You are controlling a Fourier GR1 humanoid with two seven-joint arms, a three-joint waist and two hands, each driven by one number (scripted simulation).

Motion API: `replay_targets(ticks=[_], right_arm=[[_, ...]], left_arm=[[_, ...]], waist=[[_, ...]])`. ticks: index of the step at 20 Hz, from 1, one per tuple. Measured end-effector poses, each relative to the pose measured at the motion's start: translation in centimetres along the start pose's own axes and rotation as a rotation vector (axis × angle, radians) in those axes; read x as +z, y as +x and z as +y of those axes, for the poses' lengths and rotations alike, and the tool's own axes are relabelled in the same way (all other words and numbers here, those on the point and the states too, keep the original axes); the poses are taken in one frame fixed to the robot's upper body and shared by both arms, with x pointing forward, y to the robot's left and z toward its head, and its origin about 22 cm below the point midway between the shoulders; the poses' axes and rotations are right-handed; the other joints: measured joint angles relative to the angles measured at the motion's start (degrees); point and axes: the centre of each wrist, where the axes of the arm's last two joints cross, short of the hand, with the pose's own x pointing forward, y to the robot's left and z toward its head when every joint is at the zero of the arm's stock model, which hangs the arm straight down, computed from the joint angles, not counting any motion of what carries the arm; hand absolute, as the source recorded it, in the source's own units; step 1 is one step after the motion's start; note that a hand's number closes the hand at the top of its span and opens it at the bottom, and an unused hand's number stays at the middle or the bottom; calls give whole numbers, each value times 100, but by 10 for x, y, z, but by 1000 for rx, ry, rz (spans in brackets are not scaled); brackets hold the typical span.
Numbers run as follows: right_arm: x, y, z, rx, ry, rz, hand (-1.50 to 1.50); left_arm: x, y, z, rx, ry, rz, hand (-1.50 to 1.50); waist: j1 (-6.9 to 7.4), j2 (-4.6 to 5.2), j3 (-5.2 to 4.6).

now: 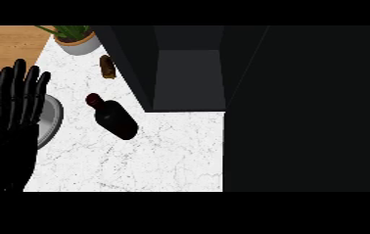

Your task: Pick up the wine, place it into the cabinet and close the cabinet

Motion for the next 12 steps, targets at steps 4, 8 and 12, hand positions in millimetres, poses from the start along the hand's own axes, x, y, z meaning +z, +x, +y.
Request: replay_targets(ticks=[4,8,12], right_arm=[[7,3,0,2,-1,7,-150],[14,5,12,-84,72,42,-150],[23,20,22,-175,142,92,-150]], left_arm=[[-16,-1,7,107,-172,-47,-150],[-25,-9,-6,295,-430,-25,-150],[-33,-16,3,443,-593,58,-150]], waist=[[-31,28,40],[-156,56,53],[-121,38,60]])
